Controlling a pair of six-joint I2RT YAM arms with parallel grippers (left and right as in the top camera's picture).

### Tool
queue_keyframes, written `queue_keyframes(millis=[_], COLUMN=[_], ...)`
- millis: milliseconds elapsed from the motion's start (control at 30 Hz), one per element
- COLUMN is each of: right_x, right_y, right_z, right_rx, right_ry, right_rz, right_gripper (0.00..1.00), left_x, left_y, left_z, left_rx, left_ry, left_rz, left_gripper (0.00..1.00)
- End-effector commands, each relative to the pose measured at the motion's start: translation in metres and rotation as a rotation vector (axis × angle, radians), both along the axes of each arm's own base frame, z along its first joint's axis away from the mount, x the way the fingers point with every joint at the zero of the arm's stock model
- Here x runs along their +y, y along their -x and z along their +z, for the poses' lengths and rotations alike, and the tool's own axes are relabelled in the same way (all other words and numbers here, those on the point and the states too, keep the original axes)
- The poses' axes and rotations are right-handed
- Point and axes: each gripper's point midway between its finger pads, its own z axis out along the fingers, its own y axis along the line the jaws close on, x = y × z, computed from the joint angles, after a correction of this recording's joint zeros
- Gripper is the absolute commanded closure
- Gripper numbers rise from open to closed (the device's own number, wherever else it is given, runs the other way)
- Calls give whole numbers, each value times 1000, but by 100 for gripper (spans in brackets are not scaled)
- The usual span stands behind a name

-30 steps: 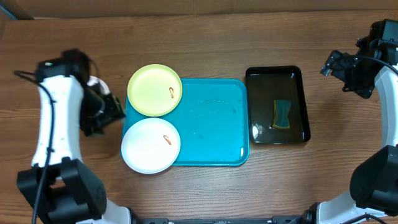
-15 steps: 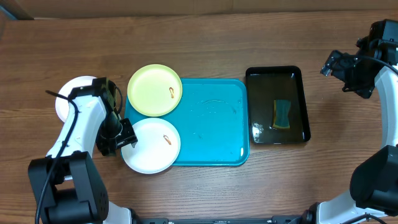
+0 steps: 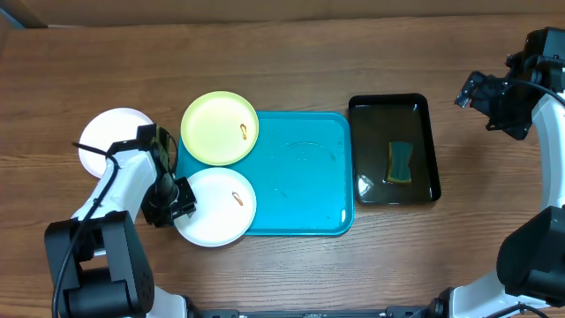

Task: Clean dirty plates on tray and stack at the side
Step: 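Release the plate and move the left gripper to the front-left white plate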

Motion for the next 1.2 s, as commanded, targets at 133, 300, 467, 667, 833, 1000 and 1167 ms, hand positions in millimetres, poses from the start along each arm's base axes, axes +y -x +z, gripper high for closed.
queue_keyframes(millis=[133,300,467,667,833,1000,1167], right_x=[-2,-2,-2,-2,-2,-2,-2], right_y=[-3,-3,-3,-3,-3,-3,-3], right_z=[10,10,10,10,10,10,10], right_rx=[-30,-30,-30,-30,-30,-30,-30], right_ry=[5,5,5,5,5,5,5], right_rz=[-11,-11,-11,-11,-11,-11,-11], right_gripper=[0,0,0,0,0,0,0], left_x=[-32,-55,-91,-145,-184,-190,-177], left_y=[1,-3,-10,-20,-34,-51,-59], left_z=[-1,-1,-2,-4,-3,-1,-2], left_rx=[-19,-36,-73,-156,-273,-355,-374], left_ry=[164,186,205,209,238,197,112], left_rz=[-62,-158,-273,-387,-501,-533,-532], left_gripper=[68,67,64,60,57,56,57])
